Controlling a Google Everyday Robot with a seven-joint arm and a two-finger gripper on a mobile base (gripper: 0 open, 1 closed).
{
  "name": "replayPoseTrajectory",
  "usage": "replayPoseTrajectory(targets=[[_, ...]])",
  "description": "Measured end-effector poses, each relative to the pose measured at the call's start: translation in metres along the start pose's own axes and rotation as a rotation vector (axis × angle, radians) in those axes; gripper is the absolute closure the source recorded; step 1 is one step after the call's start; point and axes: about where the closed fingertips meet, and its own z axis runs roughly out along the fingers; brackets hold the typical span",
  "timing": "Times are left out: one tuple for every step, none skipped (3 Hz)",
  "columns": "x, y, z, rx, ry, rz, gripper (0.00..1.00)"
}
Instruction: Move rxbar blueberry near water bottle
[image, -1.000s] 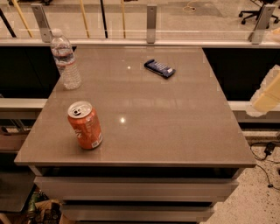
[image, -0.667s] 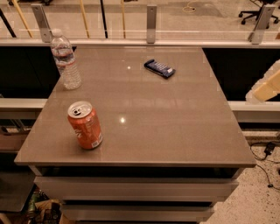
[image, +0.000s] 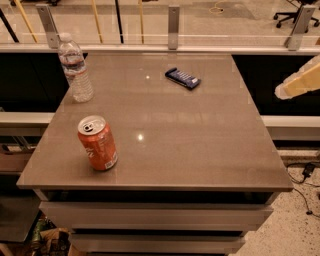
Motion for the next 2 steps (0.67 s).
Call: replayPoseTrajectory(targets=[[-0.005, -0.008, 0.024, -0.032, -0.056, 0.033, 0.0], [-0.015, -0.01, 0.049, -0.075, -0.098, 0.054, 0.0]])
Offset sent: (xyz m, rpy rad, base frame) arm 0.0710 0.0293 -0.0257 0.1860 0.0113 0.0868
